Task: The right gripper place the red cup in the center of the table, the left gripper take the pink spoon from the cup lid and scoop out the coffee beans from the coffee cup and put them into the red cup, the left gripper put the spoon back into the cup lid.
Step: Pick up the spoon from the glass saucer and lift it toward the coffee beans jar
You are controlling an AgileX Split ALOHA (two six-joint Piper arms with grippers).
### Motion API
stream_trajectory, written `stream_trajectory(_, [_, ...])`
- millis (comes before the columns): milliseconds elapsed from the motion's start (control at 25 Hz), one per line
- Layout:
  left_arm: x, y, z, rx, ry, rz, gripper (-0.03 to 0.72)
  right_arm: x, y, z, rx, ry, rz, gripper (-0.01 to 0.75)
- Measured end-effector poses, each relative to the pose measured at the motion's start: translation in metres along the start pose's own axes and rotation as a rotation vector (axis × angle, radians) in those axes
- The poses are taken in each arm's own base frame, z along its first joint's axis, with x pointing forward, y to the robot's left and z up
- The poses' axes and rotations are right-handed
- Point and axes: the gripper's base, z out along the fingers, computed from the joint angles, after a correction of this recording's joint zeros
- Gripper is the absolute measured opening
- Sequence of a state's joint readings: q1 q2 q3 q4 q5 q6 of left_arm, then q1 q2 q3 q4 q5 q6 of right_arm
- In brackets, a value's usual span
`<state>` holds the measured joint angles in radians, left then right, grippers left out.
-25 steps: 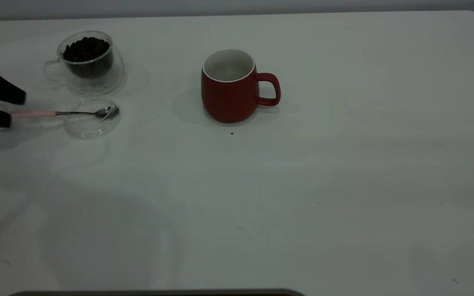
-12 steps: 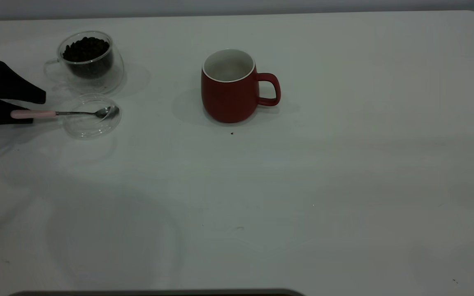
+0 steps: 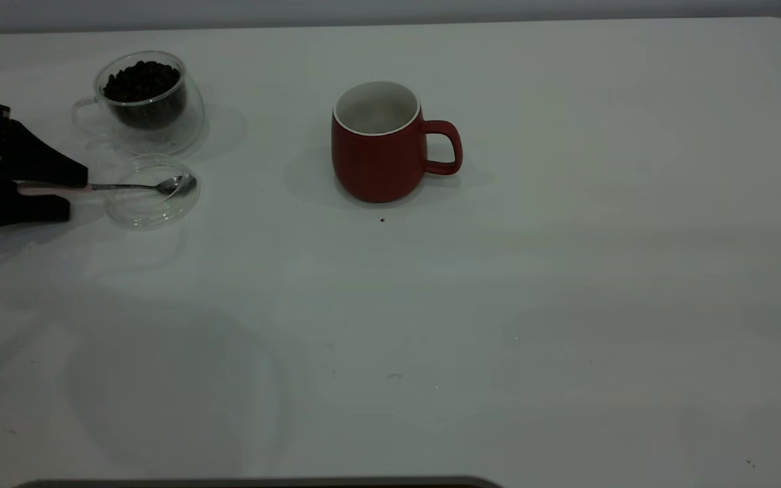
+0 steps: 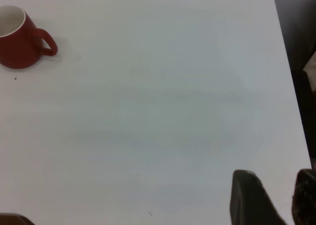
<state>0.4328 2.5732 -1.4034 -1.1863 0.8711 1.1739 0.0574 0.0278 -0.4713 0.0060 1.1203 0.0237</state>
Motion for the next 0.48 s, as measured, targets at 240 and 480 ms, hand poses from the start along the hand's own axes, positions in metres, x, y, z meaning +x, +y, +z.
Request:
stream_trajectory(240, [-0.0001, 0.0000, 0.0000, 0.000, -0.001, -0.001, 0.437, 0.0000, 0.0000, 0.0000, 0.000, 0.000, 0.000, 0.243])
stream_trajectory(480, [0.0003, -0.0006, -0.0006, 0.011, 0.002, -0.001, 0.275, 0.0000, 0.0000, 0.0000, 0.000, 0.000, 0.000, 0.243])
